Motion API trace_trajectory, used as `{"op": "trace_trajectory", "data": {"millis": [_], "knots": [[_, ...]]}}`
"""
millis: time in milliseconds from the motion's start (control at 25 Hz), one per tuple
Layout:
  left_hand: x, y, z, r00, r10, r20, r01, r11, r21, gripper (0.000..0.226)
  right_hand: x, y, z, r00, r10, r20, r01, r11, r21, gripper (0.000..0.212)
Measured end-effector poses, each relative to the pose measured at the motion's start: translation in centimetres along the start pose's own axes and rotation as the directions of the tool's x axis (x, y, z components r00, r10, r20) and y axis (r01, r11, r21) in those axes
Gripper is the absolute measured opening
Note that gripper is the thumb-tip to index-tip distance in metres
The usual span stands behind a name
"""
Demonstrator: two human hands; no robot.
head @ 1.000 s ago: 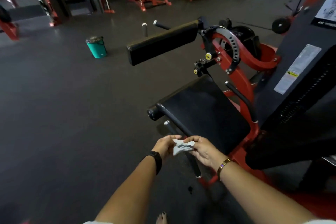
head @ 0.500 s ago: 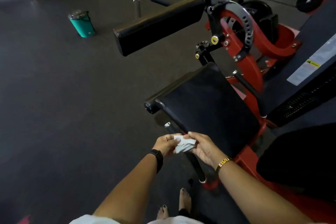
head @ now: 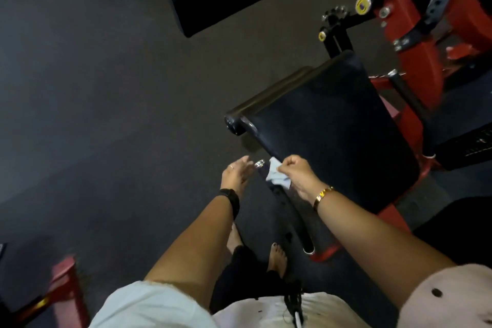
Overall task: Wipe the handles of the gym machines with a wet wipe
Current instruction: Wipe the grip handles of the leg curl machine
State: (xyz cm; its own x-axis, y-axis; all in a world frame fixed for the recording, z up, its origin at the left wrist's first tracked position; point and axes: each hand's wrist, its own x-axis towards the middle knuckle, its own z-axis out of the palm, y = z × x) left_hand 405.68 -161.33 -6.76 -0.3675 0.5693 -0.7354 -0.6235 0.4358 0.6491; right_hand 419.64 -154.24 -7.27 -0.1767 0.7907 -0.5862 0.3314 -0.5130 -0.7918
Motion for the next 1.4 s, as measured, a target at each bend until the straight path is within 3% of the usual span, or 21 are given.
{"op": "trace_trajectory", "data": {"millis": [120,280,360,480,560,680,760,800,840,920,1000,1120,1240,1320,1400], "knots": [[3.4,0.2,-0.5,0.992,-0.121,-0.042,0.12,0.992,-0.026,0.042,3.0,0.1,1.0,0.974,-0.214,-0.078,0.181,0.933,-0.311,0.016],[6.7,-0.6,-0.2,0.971,-0.237,0.0,0.237,0.971,-0.013,0.062,5.9,0.9,3.7,0.914,-0.392,0.1,0.386,0.772,-0.505,0.022],[7.7,-1.1,-0.1,0.963,-0.267,0.031,0.267,0.964,-0.009,0.068,7.2,1.3,5.0,0.921,-0.339,0.192,0.385,0.715,-0.584,0.024],[9.1,-1.5,-0.3,0.952,-0.3,0.061,0.301,0.953,-0.02,0.075,8.6,2.0,6.5,0.94,-0.114,0.32,0.318,0.632,-0.707,0.024],[9.6,-1.7,-0.1,0.947,-0.311,0.078,0.315,0.948,-0.045,0.076,9.0,2.5,6.8,0.917,-0.08,0.39,0.373,0.514,-0.772,0.029],[9.8,-1.8,0.2,0.943,-0.317,0.103,0.325,0.942,-0.077,0.077,8.4,2.9,6.2,0.793,-0.18,0.583,0.609,0.265,-0.747,0.032],[9.9,-1.6,0.1,0.943,-0.316,0.107,0.324,0.944,-0.063,0.077,7.7,3.3,4.8,0.678,-0.354,0.644,0.727,0.195,-0.658,0.029],[10.0,-1.6,0.1,0.945,-0.311,0.104,0.317,0.947,-0.05,0.075,7.4,4.0,4.2,0.658,-0.433,0.616,0.735,0.195,-0.649,0.029],[10.1,-1.7,0.0,0.949,-0.301,0.094,0.304,0.952,-0.025,0.073,7.1,4.5,3.9,0.689,-0.47,0.551,0.701,0.238,-0.673,0.03],[10.2,-2.0,0.1,0.956,-0.287,0.053,0.287,0.958,0.002,0.066,7.0,5.2,4.7,0.821,-0.424,0.382,0.544,0.382,-0.747,0.036],[10.5,-2.4,0.1,0.956,-0.291,0.046,0.292,0.956,-0.021,0.06,7.7,5.5,6.1,0.871,-0.348,0.347,0.474,0.411,-0.779,0.036],[10.6,-3.1,-0.1,0.948,-0.313,0.064,0.318,0.942,-0.104,0.051,7.8,5.7,6.1,0.747,-0.408,0.525,0.641,0.233,-0.731,0.033],[10.2,-3.7,0.3,0.952,-0.306,0.001,0.303,0.941,-0.149,0.03,5.8,7.8,3.2,0.573,-0.616,0.54,0.753,0.136,-0.644,0.036],[9.7,-3.6,0.8,0.957,-0.29,-0.02,0.286,0.951,-0.12,0.037,5.3,8.5,2.1,0.593,-0.649,0.477,0.718,0.159,-0.677,0.04],[9.4,-3.6,0.8,0.984,-0.18,-0.008,0.181,0.981,0.075,0.044,5.6,8.3,3.2,0.662,-0.644,0.383,0.652,0.242,-0.719,0.054]]}}
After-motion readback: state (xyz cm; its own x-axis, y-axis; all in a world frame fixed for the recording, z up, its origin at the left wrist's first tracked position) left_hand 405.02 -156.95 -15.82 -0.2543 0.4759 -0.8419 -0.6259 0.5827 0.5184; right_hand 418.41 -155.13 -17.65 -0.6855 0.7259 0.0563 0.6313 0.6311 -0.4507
